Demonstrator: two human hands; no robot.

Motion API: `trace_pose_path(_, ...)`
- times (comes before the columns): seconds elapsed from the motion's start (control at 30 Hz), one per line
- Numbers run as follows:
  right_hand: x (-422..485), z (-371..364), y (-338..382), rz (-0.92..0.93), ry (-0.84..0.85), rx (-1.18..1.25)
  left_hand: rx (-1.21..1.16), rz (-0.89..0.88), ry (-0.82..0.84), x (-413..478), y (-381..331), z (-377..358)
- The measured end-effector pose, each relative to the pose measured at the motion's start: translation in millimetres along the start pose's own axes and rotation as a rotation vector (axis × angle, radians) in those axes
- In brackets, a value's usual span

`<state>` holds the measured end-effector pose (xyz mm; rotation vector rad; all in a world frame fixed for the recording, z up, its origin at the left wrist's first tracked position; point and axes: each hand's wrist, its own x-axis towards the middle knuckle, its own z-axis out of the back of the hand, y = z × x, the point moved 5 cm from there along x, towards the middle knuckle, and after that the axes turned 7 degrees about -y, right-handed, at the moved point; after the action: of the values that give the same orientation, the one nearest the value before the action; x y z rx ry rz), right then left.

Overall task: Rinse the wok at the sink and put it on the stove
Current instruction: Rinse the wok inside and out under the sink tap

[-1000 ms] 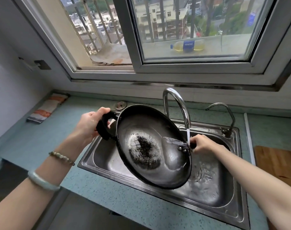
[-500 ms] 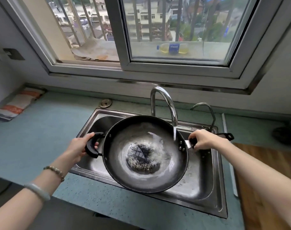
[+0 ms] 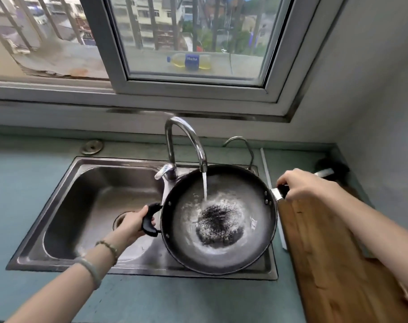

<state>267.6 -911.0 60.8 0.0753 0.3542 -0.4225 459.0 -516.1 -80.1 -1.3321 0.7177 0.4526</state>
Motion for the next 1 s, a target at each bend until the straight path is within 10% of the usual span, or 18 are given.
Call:
trace_pose_path(0.23, -1.5, -32.5, -21.2, -0.026, -0.261, 0.012, 0.057, -0.218, -0.029, -6.5, -20.2, -13.5)
trace_pose_path(0.5, 14.9, -103.2, -12.2, -0.061, -0.151, 0.221, 0.473, -0.505, -0.198, -12.9, -77.2, 8.1)
trace_pose_path(0.77, 6.3, -112.4, -1.5, 0.010, -0.043, 0.127, 0.509, -0.265, -0.205, 28.6, -38.9, 22.0)
trace_pose_path(1.0, -5.9, -104.7, -14.4, 0.061, -0.483, -0.208, 0.482, 0.097, -0.038, 55.0, 2.3, -3.5)
